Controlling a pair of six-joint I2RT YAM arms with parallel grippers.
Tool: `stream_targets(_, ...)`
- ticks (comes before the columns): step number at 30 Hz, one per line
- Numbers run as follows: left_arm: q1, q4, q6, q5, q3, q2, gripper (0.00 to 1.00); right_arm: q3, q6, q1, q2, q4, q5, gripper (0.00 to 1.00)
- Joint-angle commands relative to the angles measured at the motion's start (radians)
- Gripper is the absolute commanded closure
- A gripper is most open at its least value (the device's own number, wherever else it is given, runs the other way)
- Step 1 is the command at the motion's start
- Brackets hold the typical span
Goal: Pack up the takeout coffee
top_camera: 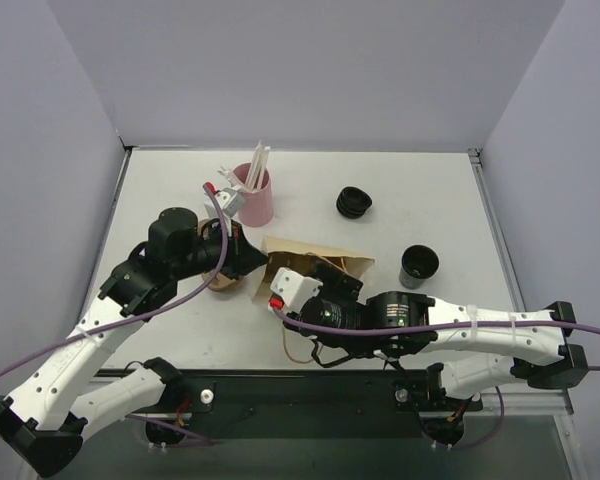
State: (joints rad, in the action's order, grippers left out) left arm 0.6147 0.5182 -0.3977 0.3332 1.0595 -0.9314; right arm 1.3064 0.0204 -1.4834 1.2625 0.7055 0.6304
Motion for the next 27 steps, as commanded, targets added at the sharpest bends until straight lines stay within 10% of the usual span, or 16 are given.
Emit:
stream_targets(1,0.005,-0.011,0.025,-0.011,0.065,-0.024,1.0,0.034,0.119,0.04,-0.008,-0.041,0.011,0.62)
stream_targets(7,0.005,0.034,0.034,-0.054,0.144,-0.076,1.0,0.048,0.225,0.15,0.001,-0.093,-0.119,0.62)
stream_targets(18,0.01,0.204,-0.078,-0.241,0.143,-0.018,0.48,0.004,0.201,0.216,0.035,-0.172,-0.175,0.63)
stream_targets(27,0.036,0.304,-0.234,-0.347,0.076,0.068,0.44,0.007,0.176,0.222,0.061,-0.189,-0.176,0.64)
